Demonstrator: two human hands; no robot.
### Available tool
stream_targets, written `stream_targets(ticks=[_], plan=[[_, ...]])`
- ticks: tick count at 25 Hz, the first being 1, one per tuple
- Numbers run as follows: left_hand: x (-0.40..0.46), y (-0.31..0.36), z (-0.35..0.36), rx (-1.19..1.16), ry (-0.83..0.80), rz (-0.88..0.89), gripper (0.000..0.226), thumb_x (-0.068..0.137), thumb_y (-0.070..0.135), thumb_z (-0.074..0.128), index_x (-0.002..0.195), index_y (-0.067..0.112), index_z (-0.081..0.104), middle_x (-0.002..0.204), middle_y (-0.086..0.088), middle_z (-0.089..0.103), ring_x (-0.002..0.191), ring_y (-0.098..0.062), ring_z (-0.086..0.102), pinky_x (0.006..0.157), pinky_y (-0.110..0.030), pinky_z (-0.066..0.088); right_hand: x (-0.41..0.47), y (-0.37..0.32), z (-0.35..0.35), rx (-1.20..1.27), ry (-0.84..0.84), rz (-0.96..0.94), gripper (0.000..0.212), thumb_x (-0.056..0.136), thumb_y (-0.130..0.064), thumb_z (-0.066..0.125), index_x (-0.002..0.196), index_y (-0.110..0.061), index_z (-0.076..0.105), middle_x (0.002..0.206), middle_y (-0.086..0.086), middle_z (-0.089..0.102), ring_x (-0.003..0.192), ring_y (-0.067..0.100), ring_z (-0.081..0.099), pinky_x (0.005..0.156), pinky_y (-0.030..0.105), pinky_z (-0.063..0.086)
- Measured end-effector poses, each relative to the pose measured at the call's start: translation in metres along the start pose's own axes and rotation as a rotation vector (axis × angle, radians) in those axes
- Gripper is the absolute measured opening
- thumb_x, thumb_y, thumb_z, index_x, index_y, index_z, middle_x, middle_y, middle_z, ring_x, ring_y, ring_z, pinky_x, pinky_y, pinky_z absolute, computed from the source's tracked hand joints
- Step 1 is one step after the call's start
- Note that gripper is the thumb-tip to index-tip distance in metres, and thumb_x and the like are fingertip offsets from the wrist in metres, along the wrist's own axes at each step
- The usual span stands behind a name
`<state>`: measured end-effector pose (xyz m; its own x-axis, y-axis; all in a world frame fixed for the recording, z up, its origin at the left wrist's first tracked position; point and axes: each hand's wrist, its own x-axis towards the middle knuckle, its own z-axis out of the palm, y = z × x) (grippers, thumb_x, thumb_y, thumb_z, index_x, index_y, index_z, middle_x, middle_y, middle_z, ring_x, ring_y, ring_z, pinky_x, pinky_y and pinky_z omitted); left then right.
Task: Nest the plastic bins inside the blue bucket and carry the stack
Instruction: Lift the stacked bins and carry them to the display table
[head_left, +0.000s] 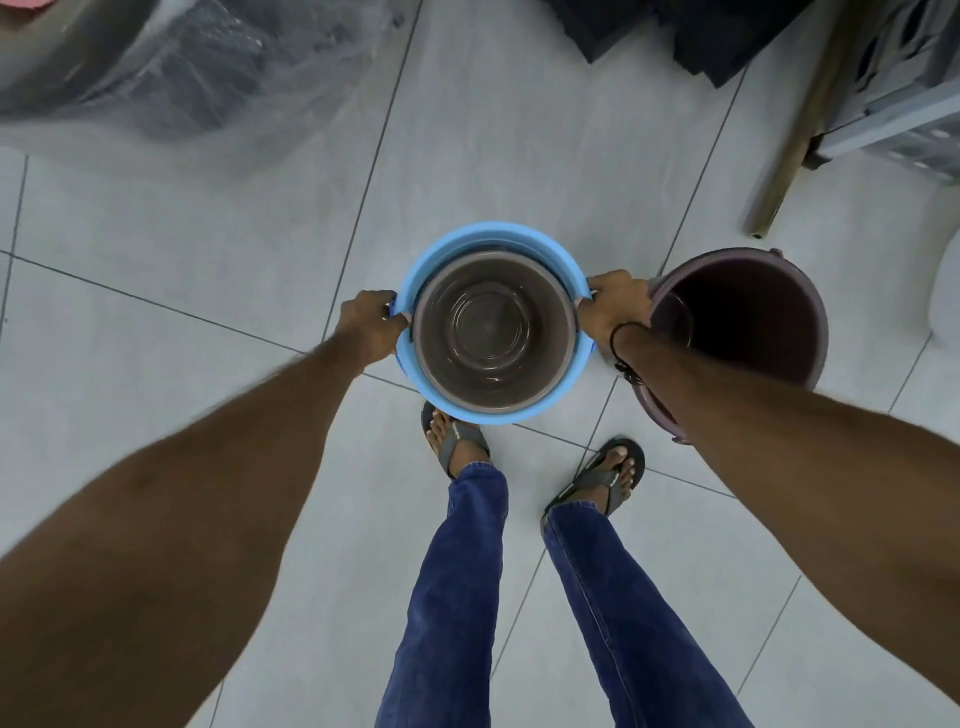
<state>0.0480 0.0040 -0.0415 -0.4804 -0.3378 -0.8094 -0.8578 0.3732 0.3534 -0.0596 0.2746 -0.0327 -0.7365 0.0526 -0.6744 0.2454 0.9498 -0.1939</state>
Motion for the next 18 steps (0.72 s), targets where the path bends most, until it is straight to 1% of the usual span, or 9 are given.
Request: stream_targets(ticks=[2,4,6,8,10,12,14,15,18], plan=[[-0.015,0.013,-0.012,0.062,0.029,0.005,0.031,0.090,0.019,0.061,0.119,0.010,0.067,0.103,-0.014,0.071,0.092,-0.035,0.071,0.090,-0.045,0.057,-0.011,-0.002,-0.014,0.038,-0.003,-0.008,0.018,0.081,-0.015,0.055,0.081,-0.017,0.073,0.079,0.009,0.066,0.087,0.032,0.065,0.067,0.025,0.044],[-0.043,0.035,-0.032,0.095,0.054,-0.003,0.033,0.089,0.023,0.061,0.120,0.014,0.068,0.103,-0.012,0.074,0.098,-0.030,0.069,0.095,-0.040,0.054,-0.034,-0.006,-0.044,0.049,-0.004,-0.030,0.017,0.080,-0.015,0.055,0.079,-0.014,0.072,0.072,0.006,0.062,0.078,0.029,0.062,0.065,0.022,0.039],[-0.085,0.069,-0.059,0.044,0.063,-0.024,0.037,0.088,0.023,0.064,0.124,0.017,0.068,0.109,-0.011,0.073,0.098,-0.026,0.068,0.094,-0.034,0.052,-0.064,-0.009,-0.087,0.077,-0.008,-0.053,0.014,0.080,-0.014,0.056,0.073,-0.016,0.068,0.070,0.006,0.058,0.073,0.028,0.057,0.066,0.025,0.041],[-0.127,0.108,-0.085,-0.031,0.059,-0.029,0.038,0.085,0.022,0.066,0.123,0.018,0.069,0.109,-0.010,0.072,0.091,-0.023,0.067,0.083,-0.030,0.052,-0.096,-0.009,-0.134,0.128,0.002,-0.045,0.014,0.079,-0.015,0.056,0.073,-0.018,0.068,0.069,0.005,0.055,0.071,0.025,0.051,0.071,0.028,0.047],[-0.176,0.157,-0.103,-0.046,0.024,0.011,0.034,0.084,0.020,0.067,0.117,0.019,0.072,0.103,-0.008,0.073,0.083,-0.020,0.066,0.070,-0.026,0.049,-0.130,0.000,-0.189,0.177,0.024,-0.028,0.015,0.080,-0.015,0.058,0.075,-0.018,0.072,0.070,0.006,0.060,0.071,0.025,0.054,0.075,0.030,0.051],[-0.216,0.205,-0.106,-0.030,-0.002,0.072,0.031,0.083,0.020,0.066,0.113,0.022,0.074,0.093,-0.005,0.072,0.071,-0.015,0.063,0.057,-0.023,0.044,-0.153,0.021,-0.238,0.218,0.067,-0.010,0.017,0.079,-0.014,0.060,0.080,-0.018,0.076,0.076,0.008,0.069,0.077,0.026,0.061,0.082,0.031,0.055],[-0.243,0.245,-0.090,-0.013,-0.046,0.118,0.029,0.083,0.020,0.067,0.112,0.024,0.074,0.088,-0.004,0.071,0.065,-0.013,0.062,0.056,-0.024,0.045,-0.166,0.053,-0.278,0.253,0.120,0.034,0.025,0.078,-0.013,0.060,0.094,-0.019,0.079,0.085,0.011,0.075,0.084,0.029,0.064,0.086,0.030,0.053],[-0.252,0.261,-0.077,-0.007,-0.073,0.133,0.029,0.083,0.021,0.067,0.111,0.024,0.074,0.089,-0.005,0.071,0.064,-0.014,0.062,0.056,-0.024,0.045,-0.169,0.071,-0.293,0.265,0.150,0.058,0.029,0.078,-0.013,0.060,0.099,-0.019,0.079,0.087,0.012,0.075,0.085,0.029,0.063,0.086,0.029,0.052],[-0.266,0.300,-0.024,0.006,-0.115,0.164,0.029,0.085,0.021,0.067,0.113,0.024,0.073,0.094,-0.005,0.072,0.063,-0.014,0.063,0.057,-0.024,0.047,-0.162,0.131,-0.323,0.272,0.227,0.099,0.035,0.079,-0.013,0.057,0.108,-0.021,0.077,0.083,0.013,0.073,0.082,0.031,0.060,0.088,0.031,0.051]])
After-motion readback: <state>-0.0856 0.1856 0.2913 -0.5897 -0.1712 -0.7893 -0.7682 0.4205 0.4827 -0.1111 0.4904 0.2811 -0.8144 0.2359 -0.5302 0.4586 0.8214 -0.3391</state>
